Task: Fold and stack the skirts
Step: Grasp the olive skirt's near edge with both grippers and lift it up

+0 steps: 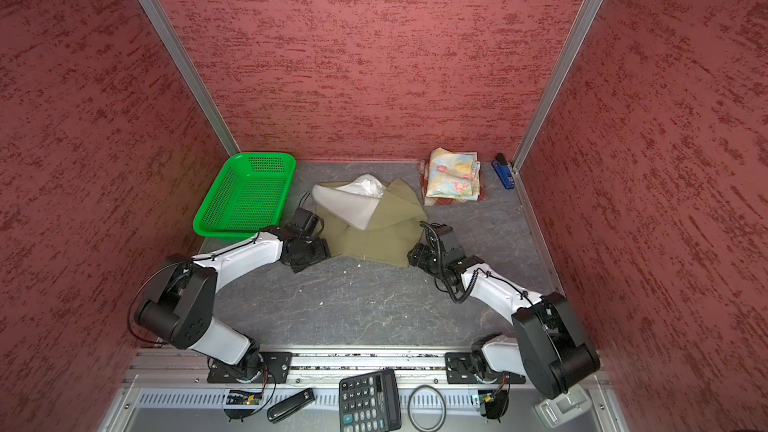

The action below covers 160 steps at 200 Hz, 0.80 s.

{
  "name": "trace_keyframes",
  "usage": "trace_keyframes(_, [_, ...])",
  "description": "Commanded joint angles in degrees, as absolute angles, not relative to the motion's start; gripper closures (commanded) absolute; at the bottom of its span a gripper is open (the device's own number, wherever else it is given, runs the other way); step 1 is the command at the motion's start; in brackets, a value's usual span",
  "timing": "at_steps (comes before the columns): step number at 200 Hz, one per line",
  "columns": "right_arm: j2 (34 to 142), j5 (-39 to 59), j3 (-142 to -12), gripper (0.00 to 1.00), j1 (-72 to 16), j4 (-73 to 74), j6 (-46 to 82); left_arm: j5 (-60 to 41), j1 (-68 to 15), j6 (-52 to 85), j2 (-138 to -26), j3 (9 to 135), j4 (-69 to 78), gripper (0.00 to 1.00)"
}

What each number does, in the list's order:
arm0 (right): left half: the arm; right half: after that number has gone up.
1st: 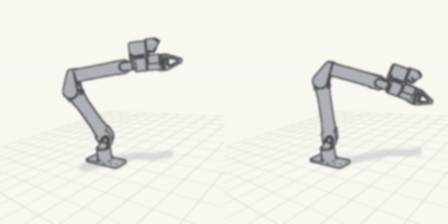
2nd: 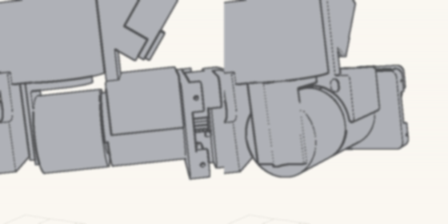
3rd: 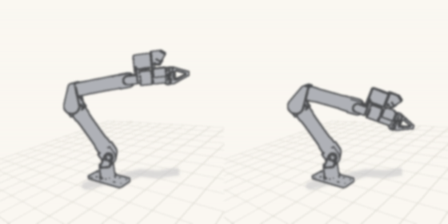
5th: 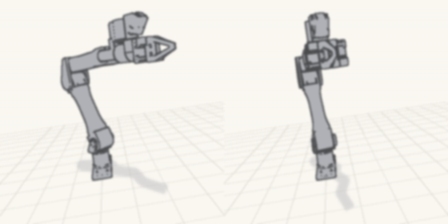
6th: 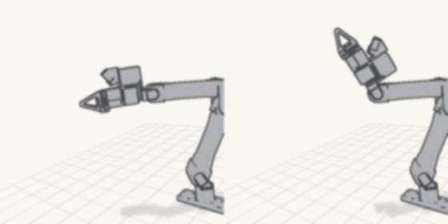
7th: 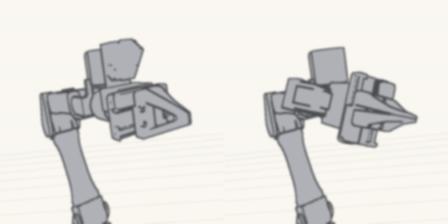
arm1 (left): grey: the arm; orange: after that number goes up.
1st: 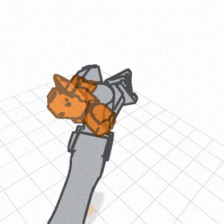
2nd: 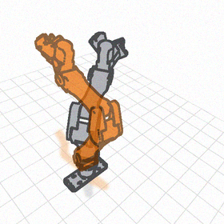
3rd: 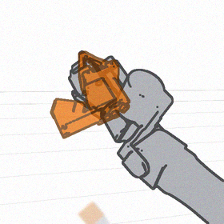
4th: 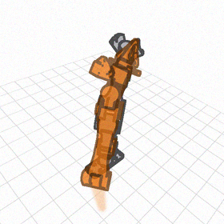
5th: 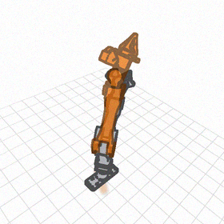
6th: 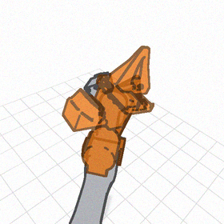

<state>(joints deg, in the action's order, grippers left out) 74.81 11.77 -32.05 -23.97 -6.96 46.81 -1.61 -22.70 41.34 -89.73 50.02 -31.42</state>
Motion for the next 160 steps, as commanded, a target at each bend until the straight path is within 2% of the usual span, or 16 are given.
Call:
trace_keyframes(1, [76.3,13.8,-30.3,0.25,-24.4,0.1,55.1,-3.6,-22.3,44.0,-91.4,49.6,-25.3,0.24])
trace_keyframes(51, [81.3,16.4,-27.7,0.38,-24.6,8.6,62.3,-4.2,-20.9,46.3,-93.4,47.0,-20.9,0.36])
trace_keyframes(89, [85.3,14.8,-28.1,0.53,-25.0,9.8,62.8,-5.3,-19.8,46.1,-96.0,46.0,-18.1,0.63])
trace_keyframes(124, [89.8,13.6,-29.4,0.58,-25.9,11.6,63.5,-5.1,-19.9,45.3,-96.2,46.4,-17.2,0.85])
trace_keyframes(135, [91.4,13.0,-29.8,0.66,-26.4,12.9,64.2,-5.0,-20.1,44.9,-96.2,46.7,-17.2,0.92])
trace_keyframes(144, [92.7,12.9,-30.1,0.77,-26.8,14.1,64.6,-4.6,-20.2,44.7,-96.2,47.2,-17.6,1.0])
trace_keyframes(156, [93.3,12.4,-30.9,0.99,-26.7,14.3,64.7,-4.3,-20.2,44.2,-95.9,48.0,-18.3,1.0])
trace_keyframes(160, [92.8,11.7,-31.0,1.0,-26.7,14.1,64.7,-4.1,-20.3,44.0,-95.5,48.3,-18.6,1.0])
